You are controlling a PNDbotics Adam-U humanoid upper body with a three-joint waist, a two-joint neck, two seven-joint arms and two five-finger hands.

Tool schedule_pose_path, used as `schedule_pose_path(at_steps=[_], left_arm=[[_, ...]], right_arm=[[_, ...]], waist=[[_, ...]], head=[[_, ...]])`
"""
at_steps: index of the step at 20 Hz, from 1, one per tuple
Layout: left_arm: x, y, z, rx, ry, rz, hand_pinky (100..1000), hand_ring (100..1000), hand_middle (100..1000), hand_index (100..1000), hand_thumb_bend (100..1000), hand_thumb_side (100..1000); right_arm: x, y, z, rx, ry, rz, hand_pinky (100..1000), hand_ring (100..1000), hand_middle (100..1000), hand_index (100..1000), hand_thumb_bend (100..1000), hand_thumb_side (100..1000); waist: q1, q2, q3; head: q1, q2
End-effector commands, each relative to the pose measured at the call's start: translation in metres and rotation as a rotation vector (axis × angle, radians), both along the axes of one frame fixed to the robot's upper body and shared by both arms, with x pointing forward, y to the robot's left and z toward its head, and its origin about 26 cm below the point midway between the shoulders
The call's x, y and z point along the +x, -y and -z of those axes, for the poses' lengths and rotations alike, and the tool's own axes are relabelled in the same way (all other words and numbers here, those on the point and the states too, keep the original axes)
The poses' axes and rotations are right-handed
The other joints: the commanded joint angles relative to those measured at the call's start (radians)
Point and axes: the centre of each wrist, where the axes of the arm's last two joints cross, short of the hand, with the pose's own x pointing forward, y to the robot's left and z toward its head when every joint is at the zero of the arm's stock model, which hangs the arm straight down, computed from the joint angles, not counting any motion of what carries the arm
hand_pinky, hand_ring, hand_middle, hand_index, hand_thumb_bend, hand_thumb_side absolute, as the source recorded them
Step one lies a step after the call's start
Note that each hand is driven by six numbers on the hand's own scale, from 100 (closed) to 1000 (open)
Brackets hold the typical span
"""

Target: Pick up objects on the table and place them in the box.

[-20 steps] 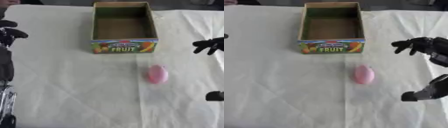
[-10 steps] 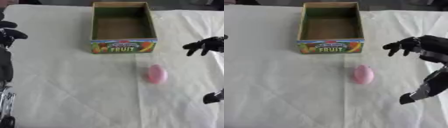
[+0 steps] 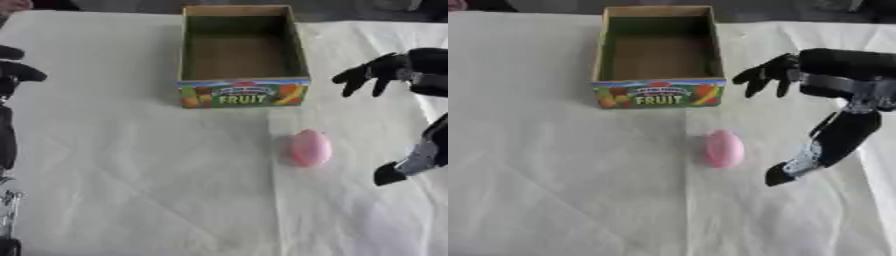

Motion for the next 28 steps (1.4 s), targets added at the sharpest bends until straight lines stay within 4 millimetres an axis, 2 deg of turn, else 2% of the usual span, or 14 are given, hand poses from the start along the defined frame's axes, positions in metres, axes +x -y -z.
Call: schedule_pose_path(at_steps=[1,10,18,22,28], left_arm=[[-0.003,0.002,-0.008,0.009,0.025,0.014,583,519,573,783,100,904],[-0.002,0.003,-0.008,0.004,0.022,0.019,583,519,572,781,100,901],[-0.002,0.004,-0.008,0.004,0.021,0.021,583,518,573,781,100,902],[-0.002,0.004,-0.008,0.005,0.021,0.023,583,518,572,780,100,902],[-0.003,0.003,-0.007,0.010,0.018,0.017,583,517,572,780,100,904]], right_arm=[[-0.003,-0.007,-0.008,-0.051,-0.009,0.023,674,834,761,969,765,480],[0.009,-0.018,-0.007,-0.051,-0.104,0.091,673,794,756,967,755,475],[0.023,-0.025,-0.003,-0.023,0.013,0.135,675,796,755,946,764,515],[0.031,-0.029,0.008,-0.042,0.002,0.131,675,797,758,955,754,484],[0.036,-0.038,0.017,-0.087,-0.040,0.091,683,811,778,965,714,448]], waist=[[-0.001,-0.023,0.004],[0.001,-0.027,0.019],[0.007,-0.025,0.017],[0.009,-0.021,0.015],[0.009,-0.018,0.004]], head=[[-0.011,0.006],[-0.025,0.014],[-0.046,-0.001],[-0.057,-0.006],[-0.050,-0.008]])
